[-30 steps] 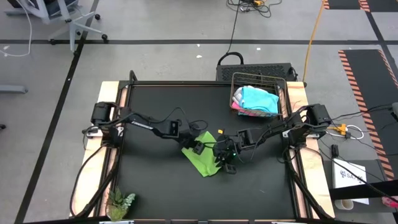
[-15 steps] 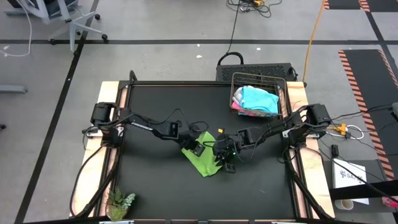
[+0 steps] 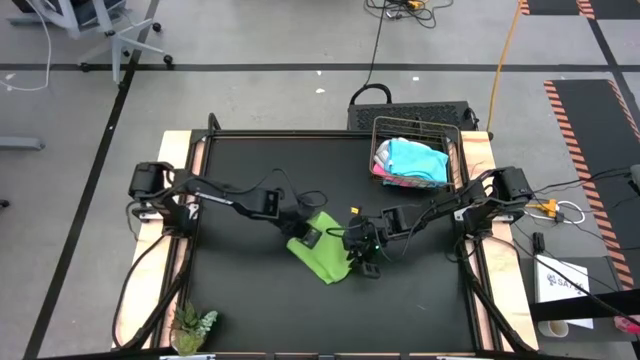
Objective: Fold microfiber towels
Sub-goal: Fold the green towel
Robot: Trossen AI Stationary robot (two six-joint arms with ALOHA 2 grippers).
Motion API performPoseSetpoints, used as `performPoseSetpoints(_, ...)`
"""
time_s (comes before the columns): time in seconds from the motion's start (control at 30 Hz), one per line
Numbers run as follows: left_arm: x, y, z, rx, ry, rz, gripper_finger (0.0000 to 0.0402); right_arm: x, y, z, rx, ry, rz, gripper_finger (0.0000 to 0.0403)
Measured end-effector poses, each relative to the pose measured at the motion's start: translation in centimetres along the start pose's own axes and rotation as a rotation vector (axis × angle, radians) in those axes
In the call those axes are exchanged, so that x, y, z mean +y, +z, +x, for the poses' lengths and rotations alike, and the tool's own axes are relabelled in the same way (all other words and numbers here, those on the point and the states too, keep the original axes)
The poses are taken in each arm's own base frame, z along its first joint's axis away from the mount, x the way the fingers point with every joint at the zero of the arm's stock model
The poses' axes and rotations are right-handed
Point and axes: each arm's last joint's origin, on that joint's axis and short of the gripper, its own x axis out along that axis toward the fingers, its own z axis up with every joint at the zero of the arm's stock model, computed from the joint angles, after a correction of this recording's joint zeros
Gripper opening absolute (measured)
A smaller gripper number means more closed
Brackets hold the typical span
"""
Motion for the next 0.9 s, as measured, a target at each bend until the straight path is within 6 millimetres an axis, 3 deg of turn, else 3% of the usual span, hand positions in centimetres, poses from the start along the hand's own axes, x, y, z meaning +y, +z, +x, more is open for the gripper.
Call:
performPoseSetpoints(0.23, 1.4, -1.2, -0.6, 0.120, 0.151, -0.064, 0.0006, 0.0, 0.0, 0.0, 0.005, -0.001, 0.000, 0.0100)
performPoseSetpoints(0.53, 2.0, -1.7, -0.8, 0.164, 0.218, -0.061, 0.0037, -0.5, 0.0, -0.2, 0.002, -0.010, 0.012, 0.0100)
performPoseSetpoints(0.9, 2.0, -1.8, -0.8, 0.172, 0.221, -0.032, 0.0135, -0.7, 0.1, -0.2, -0.001, -0.014, 0.018, 0.0100)
